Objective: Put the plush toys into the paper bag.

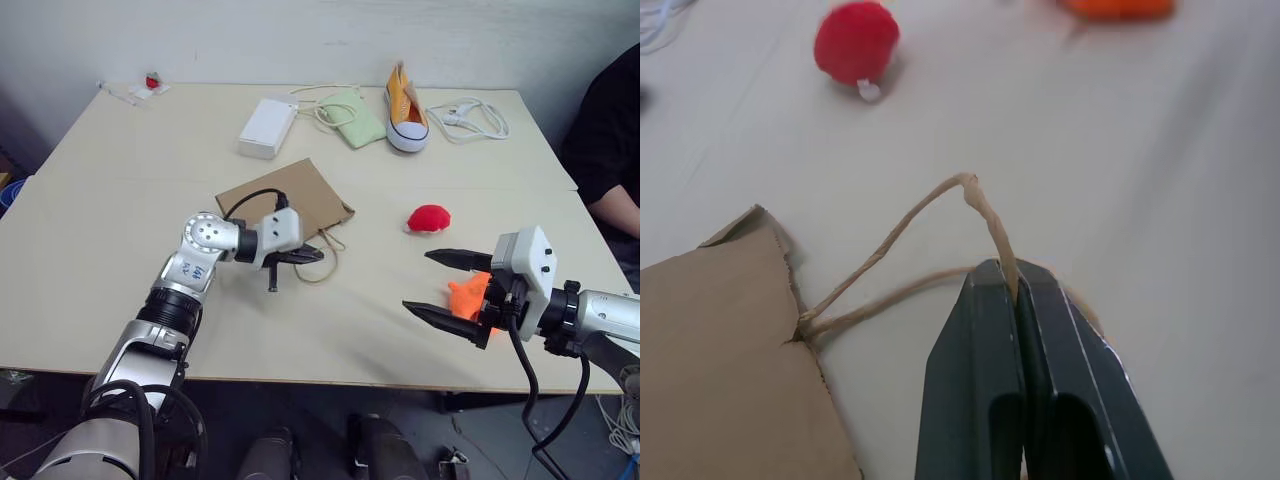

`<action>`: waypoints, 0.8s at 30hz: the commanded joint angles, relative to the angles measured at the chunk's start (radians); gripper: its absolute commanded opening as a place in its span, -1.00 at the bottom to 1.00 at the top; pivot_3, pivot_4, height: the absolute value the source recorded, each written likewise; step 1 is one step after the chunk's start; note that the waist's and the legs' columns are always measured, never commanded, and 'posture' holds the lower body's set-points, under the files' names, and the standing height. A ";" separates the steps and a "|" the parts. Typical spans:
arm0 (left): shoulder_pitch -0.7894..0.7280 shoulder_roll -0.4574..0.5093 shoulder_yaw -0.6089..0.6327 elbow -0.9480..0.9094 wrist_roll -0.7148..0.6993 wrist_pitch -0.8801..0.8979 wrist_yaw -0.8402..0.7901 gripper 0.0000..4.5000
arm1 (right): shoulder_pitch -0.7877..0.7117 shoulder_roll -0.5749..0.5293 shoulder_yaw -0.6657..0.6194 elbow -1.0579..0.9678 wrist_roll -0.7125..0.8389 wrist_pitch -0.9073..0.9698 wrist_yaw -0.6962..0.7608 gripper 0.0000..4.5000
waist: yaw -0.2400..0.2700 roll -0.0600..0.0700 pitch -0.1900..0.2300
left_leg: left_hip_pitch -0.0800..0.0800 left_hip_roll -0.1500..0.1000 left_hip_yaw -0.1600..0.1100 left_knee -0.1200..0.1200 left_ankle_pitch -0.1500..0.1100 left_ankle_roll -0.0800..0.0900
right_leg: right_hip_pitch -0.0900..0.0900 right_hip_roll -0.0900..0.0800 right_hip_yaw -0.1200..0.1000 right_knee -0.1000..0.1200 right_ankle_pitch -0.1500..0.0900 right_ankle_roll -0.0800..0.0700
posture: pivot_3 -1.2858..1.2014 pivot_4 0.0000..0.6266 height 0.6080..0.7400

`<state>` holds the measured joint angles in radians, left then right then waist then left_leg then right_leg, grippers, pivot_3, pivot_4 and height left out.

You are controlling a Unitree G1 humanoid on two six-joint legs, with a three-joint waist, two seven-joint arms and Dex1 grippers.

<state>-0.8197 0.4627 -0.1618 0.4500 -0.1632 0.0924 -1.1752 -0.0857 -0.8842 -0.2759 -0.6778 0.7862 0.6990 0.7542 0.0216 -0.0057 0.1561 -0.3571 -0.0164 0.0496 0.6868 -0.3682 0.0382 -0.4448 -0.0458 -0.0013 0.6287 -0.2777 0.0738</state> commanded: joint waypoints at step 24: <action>0.054 0.006 0.248 -0.561 -0.488 0.565 0.175 -1.00 | -0.618 0.447 0.689 0.835 -0.631 -0.298 0.042 -0.98 | -0.033 0.000 0.000 | -0.003 0.000 -0.004 0.007 0.000 -0.001 | -0.001 0.000 -0.004 0.002 0.000 0.000 | 0.03 -0.52 1.00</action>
<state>-0.7347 0.4740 0.0588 -0.0803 -0.6275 0.6682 -1.0291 -0.6853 -0.4513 0.3891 0.1142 0.2026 0.4349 0.7852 -0.0117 -0.0060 0.1561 -0.3604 -0.0162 0.0453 0.6938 -0.3683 0.0372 -0.4456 -0.0461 -0.0057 0.6313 -0.2778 0.0736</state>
